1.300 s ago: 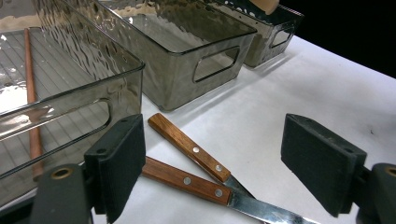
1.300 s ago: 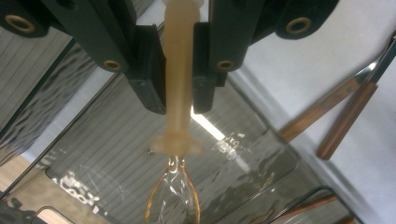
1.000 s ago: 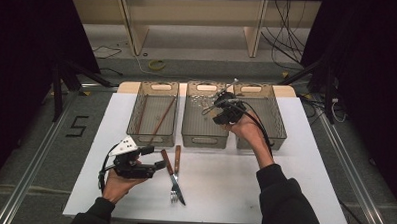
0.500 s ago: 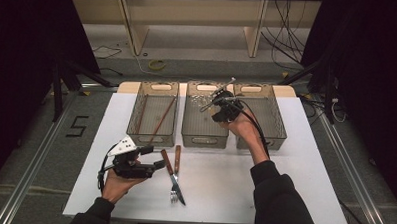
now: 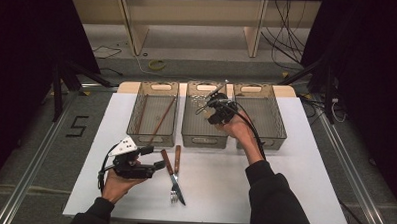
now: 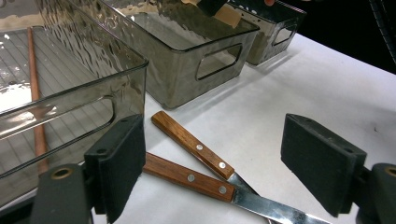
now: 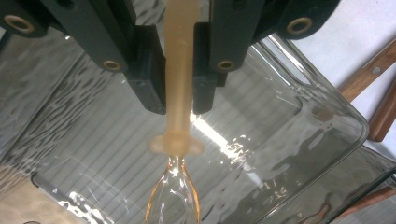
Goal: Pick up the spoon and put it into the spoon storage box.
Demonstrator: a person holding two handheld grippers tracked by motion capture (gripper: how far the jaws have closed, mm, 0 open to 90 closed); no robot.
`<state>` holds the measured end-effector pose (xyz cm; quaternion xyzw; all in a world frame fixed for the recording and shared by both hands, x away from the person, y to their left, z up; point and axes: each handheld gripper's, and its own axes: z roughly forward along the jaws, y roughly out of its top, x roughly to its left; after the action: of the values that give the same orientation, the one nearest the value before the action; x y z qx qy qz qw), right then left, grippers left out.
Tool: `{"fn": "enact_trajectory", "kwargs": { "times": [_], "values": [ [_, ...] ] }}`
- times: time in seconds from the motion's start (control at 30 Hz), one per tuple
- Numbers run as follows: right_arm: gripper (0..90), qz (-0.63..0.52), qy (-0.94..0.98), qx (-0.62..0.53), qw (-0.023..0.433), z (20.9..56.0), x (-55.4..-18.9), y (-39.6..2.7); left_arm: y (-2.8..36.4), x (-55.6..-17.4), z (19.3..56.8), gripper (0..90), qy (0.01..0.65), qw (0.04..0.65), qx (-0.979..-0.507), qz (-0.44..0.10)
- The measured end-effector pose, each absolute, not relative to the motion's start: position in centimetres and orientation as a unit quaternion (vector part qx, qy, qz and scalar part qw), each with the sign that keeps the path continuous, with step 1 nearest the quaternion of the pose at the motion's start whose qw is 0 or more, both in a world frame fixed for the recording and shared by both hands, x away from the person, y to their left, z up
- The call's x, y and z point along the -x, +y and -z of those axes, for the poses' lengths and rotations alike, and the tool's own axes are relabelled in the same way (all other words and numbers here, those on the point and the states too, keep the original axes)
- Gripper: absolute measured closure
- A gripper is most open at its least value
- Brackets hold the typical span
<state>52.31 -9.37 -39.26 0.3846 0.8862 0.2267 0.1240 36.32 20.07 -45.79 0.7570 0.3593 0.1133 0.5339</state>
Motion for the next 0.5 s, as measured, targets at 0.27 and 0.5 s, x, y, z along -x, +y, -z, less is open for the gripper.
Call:
{"fn": "enact_trajectory", "kwargs": {
  "times": [0.27, 0.5],
  "values": [
    [76.4, -0.22, 0.888, -0.385, 0.119, 39.9, -52.4, -9.0, 20.2, -36.4, 45.8, 21.5, 0.359, 0.533, -0.757, -0.115],
    [71.6, -0.219, 0.887, -0.39, 0.112, 40.4, -52.5, -8.8, 20.2, -36.4, 45.8, 21.5, 0.359, 0.533, -0.757, -0.114]
  ]
}}
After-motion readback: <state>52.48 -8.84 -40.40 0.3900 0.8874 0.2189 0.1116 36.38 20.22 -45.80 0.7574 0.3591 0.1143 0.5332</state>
